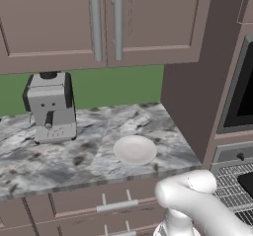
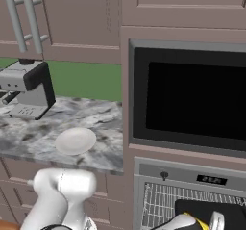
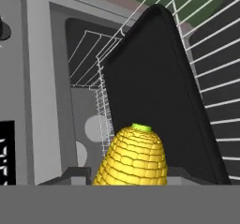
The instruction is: Place the corn on the top rack of the oven.
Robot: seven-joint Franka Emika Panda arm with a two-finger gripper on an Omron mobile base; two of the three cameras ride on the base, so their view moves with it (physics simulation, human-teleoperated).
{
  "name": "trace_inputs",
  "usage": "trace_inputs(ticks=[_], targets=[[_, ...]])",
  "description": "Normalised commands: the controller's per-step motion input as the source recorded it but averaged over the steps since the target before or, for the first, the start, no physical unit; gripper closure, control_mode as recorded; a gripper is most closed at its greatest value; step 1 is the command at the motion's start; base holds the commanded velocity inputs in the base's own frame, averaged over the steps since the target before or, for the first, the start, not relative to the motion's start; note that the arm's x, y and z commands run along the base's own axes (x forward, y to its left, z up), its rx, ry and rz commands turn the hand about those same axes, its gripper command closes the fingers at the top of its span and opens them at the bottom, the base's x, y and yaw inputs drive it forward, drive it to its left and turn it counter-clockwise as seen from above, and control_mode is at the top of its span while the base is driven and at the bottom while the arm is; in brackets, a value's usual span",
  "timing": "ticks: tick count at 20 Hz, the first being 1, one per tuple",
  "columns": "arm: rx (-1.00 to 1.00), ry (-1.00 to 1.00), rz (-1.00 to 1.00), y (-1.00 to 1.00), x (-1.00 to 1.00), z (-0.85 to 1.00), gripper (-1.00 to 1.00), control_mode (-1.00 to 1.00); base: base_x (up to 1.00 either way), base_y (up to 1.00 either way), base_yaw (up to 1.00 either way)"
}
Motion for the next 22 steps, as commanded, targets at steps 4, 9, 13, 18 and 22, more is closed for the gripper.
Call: trace_inputs(ticks=[4, 9, 13, 18, 22], targets=[[0.00, 0.00, 0.00, -0.01, 0.16, -0.28, 1.00, -1.00, 0.00, 0.00, 0.00], [0.00, 0.00, 0.00, -0.04, 0.22, -0.37, 1.00, -1.00, 0.00, 0.00, 0.00], [0.00, 0.02, 0.00, -0.16, 0.39, -0.05, 1.00, -1.00, 0.00, 0.00, 0.00], [0.02, 0.08, 0.00, -0.35, 0.38, -0.17, 1.00, -1.00, 0.00, 0.00, 0.00], [0.02, 0.02, 0.00, -0.41, 0.18, -0.44, 1.00, -1.00, 0.00, 0.00, 0.00]])
